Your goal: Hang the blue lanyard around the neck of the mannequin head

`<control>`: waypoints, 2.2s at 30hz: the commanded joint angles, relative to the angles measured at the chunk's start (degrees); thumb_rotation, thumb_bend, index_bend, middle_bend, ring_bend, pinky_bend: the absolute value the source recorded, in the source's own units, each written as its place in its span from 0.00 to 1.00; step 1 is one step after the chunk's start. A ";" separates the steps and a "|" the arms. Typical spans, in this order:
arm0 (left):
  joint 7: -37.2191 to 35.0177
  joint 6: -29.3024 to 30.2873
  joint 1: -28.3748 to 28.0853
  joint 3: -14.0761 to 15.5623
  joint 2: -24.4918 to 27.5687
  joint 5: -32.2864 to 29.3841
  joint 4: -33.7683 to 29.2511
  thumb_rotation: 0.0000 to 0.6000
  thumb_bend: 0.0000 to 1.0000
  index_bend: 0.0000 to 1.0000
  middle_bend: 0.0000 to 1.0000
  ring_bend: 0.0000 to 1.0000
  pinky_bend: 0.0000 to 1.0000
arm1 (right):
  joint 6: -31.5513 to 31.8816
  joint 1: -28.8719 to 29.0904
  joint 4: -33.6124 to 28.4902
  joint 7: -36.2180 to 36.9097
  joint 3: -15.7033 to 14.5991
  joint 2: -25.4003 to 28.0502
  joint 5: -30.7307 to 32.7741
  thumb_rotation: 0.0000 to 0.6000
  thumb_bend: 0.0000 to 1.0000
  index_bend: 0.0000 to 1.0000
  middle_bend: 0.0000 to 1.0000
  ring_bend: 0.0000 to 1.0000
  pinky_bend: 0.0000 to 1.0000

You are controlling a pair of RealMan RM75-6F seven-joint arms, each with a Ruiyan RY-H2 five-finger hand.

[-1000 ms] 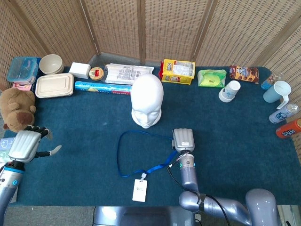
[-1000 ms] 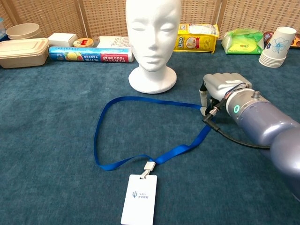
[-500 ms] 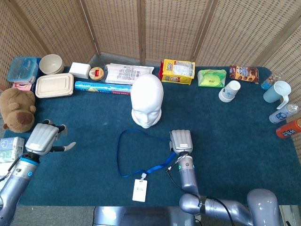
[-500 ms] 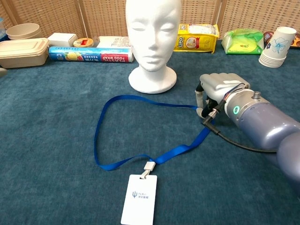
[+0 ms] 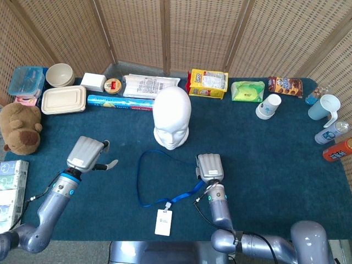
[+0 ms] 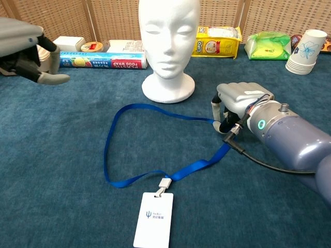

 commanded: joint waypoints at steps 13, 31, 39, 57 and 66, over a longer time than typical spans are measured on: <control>13.30 2.78 -6.97 -1.53 -11.84 -15.71 2.22 0.62 0.36 0.54 1.00 1.00 1.00 | -0.61 -0.50 -1.07 0.84 -0.67 1.21 -0.04 0.92 0.51 0.60 0.91 1.00 1.00; 15.49 1.85 -11.99 -1.04 -17.46 -23.21 6.86 0.85 0.32 0.54 1.00 1.00 1.00 | -2.79 -0.43 0.53 3.08 -0.59 1.71 0.48 0.92 0.51 0.60 0.92 1.00 1.00; 15.63 1.51 -14.05 -1.46 -20.26 -26.14 9.84 0.85 0.29 0.54 1.00 1.00 1.00 | -3.52 -0.27 1.42 3.71 -0.58 1.76 0.69 0.92 0.51 0.60 0.92 1.00 1.00; 15.99 -0.28 -18.63 -2.67 -25.98 -31.88 17.49 0.85 0.29 0.54 1.00 1.00 1.00 | -4.73 0.02 2.85 4.71 -0.64 1.84 1.28 0.92 0.51 0.60 0.92 1.00 1.00; 16.14 -0.18 -19.46 -2.49 -27.19 -33.14 19.17 0.86 0.29 0.54 1.00 1.00 1.00 | -4.99 0.01 3.14 5.15 -0.75 1.82 1.40 0.93 0.51 0.60 0.92 1.00 1.00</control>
